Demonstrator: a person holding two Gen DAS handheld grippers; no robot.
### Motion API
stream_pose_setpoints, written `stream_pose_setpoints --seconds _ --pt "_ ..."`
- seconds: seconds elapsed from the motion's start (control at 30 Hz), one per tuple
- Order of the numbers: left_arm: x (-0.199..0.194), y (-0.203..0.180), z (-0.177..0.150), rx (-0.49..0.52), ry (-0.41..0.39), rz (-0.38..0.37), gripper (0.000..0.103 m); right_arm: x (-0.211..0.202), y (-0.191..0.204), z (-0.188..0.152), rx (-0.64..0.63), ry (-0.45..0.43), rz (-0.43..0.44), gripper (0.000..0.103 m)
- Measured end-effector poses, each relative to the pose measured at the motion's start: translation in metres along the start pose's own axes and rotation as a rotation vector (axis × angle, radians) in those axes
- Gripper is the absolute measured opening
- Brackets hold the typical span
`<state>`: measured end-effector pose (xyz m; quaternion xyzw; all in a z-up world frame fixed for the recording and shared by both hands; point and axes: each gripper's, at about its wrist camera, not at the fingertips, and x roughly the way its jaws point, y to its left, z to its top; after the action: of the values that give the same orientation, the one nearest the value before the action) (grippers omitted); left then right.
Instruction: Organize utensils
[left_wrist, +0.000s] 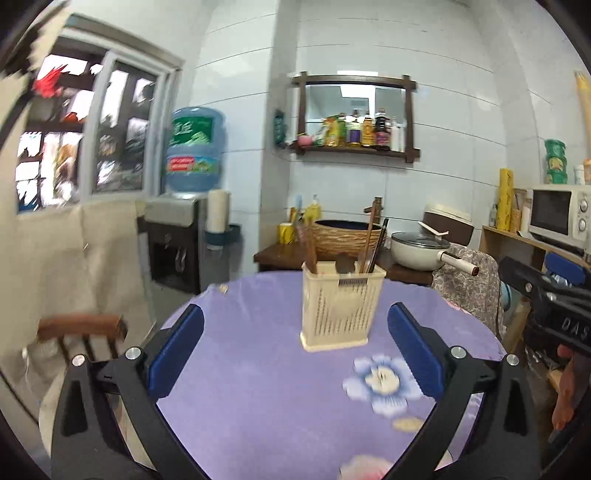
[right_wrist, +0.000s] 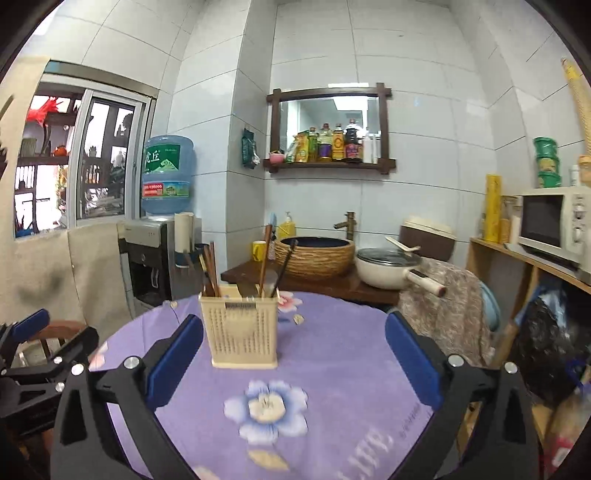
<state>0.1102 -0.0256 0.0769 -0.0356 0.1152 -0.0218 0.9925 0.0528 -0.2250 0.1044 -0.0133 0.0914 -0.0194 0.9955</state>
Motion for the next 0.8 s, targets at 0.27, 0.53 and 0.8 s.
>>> stream_pose_setpoints --seconds 0.27,0.53,0.8 --pt "-0.080 0.003 -0.038 0.017 -0.032 0.073 0.098 -0.065 -0.002 -0.047 -0.007 0.009 -0.076 0.097" --pt "-0.098 -0.005 -0.045 0.027 -0.019 0.063 0.098 -0.096 -0.011 -0.053 -0.009 -0.032 -0.125 0.097" --pt "-0.108 -0.010 -0.041 0.033 -0.044 0.053 0.098 -0.100 -0.008 -0.052 -0.011 -0.033 -0.101 0.097"
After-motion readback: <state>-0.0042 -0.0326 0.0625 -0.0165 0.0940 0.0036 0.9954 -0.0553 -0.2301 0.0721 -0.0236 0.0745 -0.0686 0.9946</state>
